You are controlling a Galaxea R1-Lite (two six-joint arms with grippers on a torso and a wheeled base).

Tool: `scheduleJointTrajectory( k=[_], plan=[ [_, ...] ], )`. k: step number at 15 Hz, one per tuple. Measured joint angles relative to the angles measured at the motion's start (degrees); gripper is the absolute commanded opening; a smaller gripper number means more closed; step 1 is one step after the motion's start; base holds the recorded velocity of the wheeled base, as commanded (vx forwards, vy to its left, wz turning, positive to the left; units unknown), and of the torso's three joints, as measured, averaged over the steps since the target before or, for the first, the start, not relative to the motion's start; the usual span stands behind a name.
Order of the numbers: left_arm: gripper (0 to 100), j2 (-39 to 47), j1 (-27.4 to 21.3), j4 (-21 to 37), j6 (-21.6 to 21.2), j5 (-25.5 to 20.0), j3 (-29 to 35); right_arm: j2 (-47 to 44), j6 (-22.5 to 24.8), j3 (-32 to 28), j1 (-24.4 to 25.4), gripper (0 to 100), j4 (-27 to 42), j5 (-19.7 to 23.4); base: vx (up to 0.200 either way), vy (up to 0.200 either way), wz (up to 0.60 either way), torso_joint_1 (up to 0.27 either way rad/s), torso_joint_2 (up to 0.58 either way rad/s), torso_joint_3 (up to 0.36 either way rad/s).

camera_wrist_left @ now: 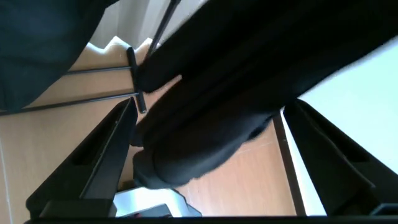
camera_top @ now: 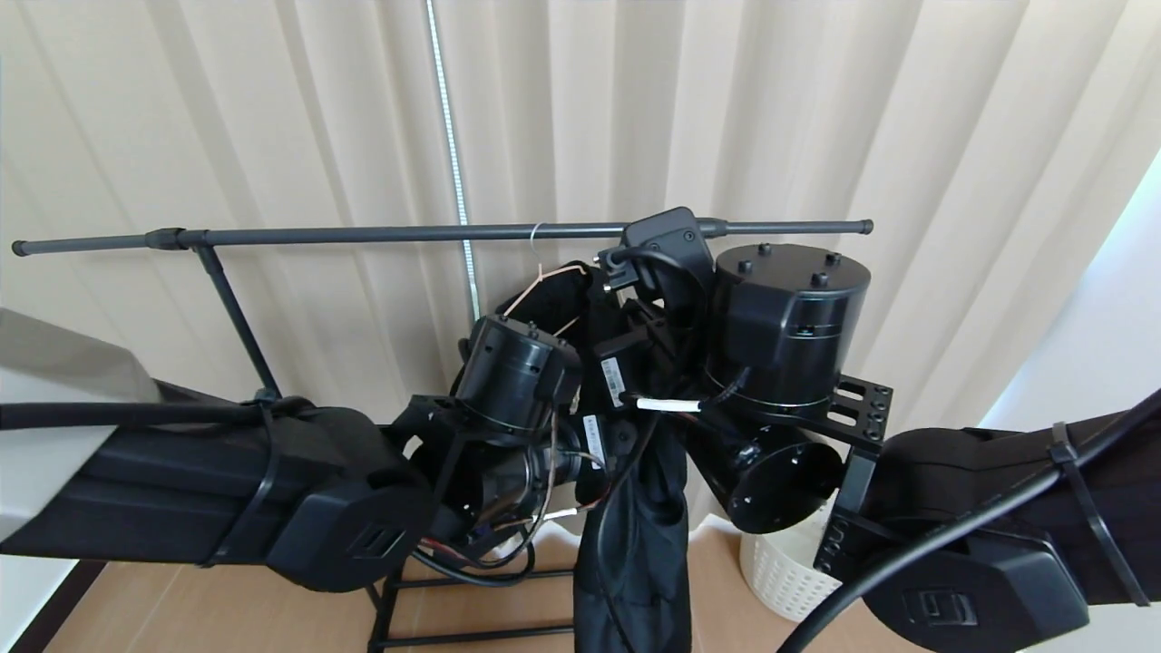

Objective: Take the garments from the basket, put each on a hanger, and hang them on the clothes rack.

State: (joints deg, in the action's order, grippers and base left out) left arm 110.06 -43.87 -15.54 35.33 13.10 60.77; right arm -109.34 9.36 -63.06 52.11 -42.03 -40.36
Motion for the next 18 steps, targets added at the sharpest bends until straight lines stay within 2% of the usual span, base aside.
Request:
scheduleJointTrajectory(
  k=[1, 3, 4, 10, 13, 18],
  plan=[
    [100, 1.0, 0.0, -0.1, -0.4, 1.9, 0.6, 0.8, 0.0, 0.9, 0.1, 0, 0.0, -0.1, 0.0, 0.0, 0.0, 0.0, 0.0, 0.0],
    [100, 2.7, 0.2, 0.0, -3.0, 8.7, 1.0, 2.5, -0.1, 2.5, 0.2, 0, 0.0, -0.8, 0.0, 0.0, 0.0, 0.0, 0.0, 0.0],
    [100, 3.3, 0.2, 0.0, -3.4, 9.6, 1.0, 3.1, -0.1, 2.9, 0.1, 0, -0.1, -0.9, 0.0, 0.0, 0.0, 0.0, 0.0, 0.0],
    [100, 4.3, 1.1, -0.1, -7.3, 10.9, 1.7, 4.4, -0.9, 4.4, -0.5, 0, 0.0, -1.1, 0.0, 0.0, 0.0, 0.0, 0.0, 0.0],
    [100, 4.8, 1.1, -0.1, -10.4, 13.8, 1.7, 5.1, -0.9, 4.7, -0.6, 0, -0.1, -1.8, 0.0, 0.0, 0.0, 0.0, 0.0, 0.0],
    [100, 5.4, -0.4, 0.0, -11.7, 14.5, 0.9, 6.8, -0.9, 6.7, -1.8, 0, 0.0, -1.9, 0.0, 0.0, 0.0, 0.0, 0.0, 0.0]
  ],
)
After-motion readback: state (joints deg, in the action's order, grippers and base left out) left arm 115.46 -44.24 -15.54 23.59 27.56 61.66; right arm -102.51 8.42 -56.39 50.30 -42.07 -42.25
